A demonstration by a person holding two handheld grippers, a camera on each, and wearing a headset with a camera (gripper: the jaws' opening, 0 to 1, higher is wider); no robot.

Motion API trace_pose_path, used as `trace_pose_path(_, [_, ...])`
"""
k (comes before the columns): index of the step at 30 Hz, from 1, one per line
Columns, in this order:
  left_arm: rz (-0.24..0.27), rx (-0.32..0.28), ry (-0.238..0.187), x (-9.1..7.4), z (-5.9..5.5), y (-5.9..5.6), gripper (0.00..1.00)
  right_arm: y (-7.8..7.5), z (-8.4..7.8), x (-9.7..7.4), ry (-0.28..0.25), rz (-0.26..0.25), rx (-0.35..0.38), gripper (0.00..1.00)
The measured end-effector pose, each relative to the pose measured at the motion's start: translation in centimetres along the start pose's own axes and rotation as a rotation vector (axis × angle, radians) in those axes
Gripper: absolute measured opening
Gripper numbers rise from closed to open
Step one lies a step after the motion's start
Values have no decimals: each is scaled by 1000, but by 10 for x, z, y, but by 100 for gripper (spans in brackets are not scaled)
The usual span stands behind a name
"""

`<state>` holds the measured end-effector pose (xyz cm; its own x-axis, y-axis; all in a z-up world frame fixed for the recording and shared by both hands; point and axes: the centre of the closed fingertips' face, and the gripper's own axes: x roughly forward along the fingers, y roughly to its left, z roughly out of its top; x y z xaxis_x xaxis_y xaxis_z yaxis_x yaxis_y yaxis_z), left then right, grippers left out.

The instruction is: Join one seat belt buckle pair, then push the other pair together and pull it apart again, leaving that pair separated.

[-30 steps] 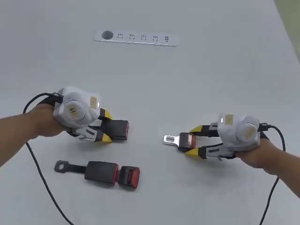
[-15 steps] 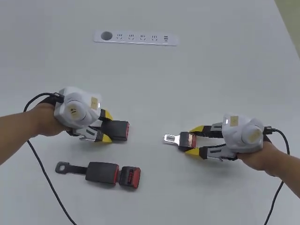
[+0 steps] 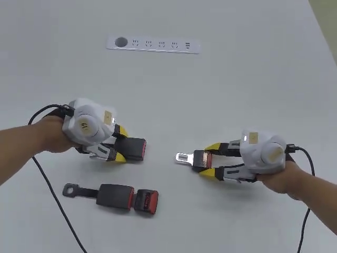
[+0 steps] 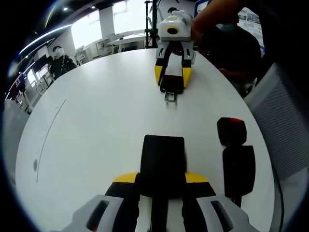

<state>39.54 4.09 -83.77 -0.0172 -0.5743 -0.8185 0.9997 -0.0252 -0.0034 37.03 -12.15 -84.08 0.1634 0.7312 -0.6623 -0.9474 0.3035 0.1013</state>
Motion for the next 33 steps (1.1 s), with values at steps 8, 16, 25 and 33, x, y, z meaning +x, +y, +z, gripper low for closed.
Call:
trace_pose_path(8, [-5,3,2,0,-1,1,35,1,12,12,-7,3,4,35])
trace_pose_path(16, [-10,5,8,0,-1,1,35,1,26,28,-7,8,0,35])
trace_pose_path(25, [-10,7,13,-1,-1,1,35,4,44,51,-2,13,-19,35])
trace_pose_path(33, [-11,6,12,-1,-1,1,35,8,52,61,1,28,-38,35])
